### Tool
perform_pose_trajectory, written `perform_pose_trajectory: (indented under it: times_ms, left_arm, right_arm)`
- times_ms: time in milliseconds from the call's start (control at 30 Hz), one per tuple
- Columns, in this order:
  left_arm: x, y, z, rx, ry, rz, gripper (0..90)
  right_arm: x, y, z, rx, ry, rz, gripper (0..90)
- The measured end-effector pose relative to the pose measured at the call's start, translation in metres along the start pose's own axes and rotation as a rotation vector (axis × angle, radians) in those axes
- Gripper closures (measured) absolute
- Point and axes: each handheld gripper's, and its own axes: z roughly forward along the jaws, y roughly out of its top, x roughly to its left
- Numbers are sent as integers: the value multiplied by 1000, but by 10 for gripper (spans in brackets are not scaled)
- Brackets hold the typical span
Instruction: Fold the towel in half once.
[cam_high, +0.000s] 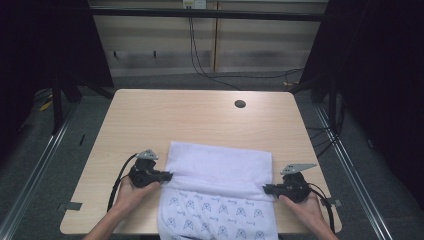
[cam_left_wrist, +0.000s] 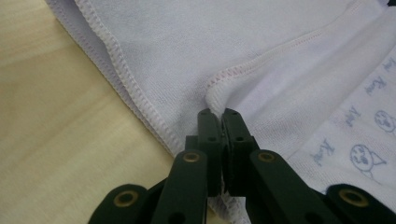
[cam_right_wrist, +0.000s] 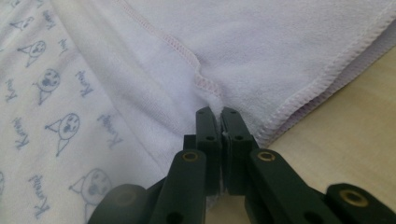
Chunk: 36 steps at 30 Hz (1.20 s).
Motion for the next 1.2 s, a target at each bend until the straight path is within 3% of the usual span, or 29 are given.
perform_pose_trajectory:
  times_ms: [67, 133, 233, 433, 500, 600, 767, 900, 933, 1033, 1100, 1133, 1167, 1200]
  left_arm:
    - [6, 7, 3, -3, 29, 6, 881]
    - [14, 13, 6, -6, 31, -10, 881]
    - [24, 24, 10, -4, 79, 2, 882]
    - [48, 44, 22, -24, 103, -41, 881]
    - [53, 53, 28, -28, 134, -45, 881]
    - [62, 62, 35, -36, 154, -44, 882]
    - [78, 71, 43, -87, 168, -92, 881]
    - [87, 76, 46, -102, 187, -107, 881]
    - [89, 78, 47, -109, 187, -134, 881]
    - [95, 83, 50, -118, 228, -133, 881]
    - [97, 84, 52, -136, 233, -142, 881]
    - [97, 84, 52, -137, 240, -136, 880]
    - [97, 84, 52, -132, 247, -100, 881]
    - [99, 83, 51, -134, 235, -111, 881]
  right_arm:
    - [-5, 6, 4, -8, -7, 5, 876]
    - [-10, 12, 9, -14, -11, -7, 876]
    - [-20, 22, 15, -23, -27, -11, 876]
    - [-38, 48, 31, -33, -94, -29, 877]
    - [-48, 58, 38, -39, -116, -35, 877]
    - [-64, 71, 45, -56, -138, -9, 877]
    - [-90, 94, 59, -74, -178, 32, 877]
    - [-99, 115, 70, -40, -235, 39, 877]
    - [-101, 121, 74, -39, -240, 49, 877]
    - [-107, 126, 80, -69, -239, 92, 877]
    - [-112, 126, 82, -98, -233, 150, 880]
    - [-114, 126, 83, -115, -226, 177, 880]
    - [-114, 125, 83, -119, -228, 184, 880]
    - [-113, 126, 83, -116, -234, 184, 881]
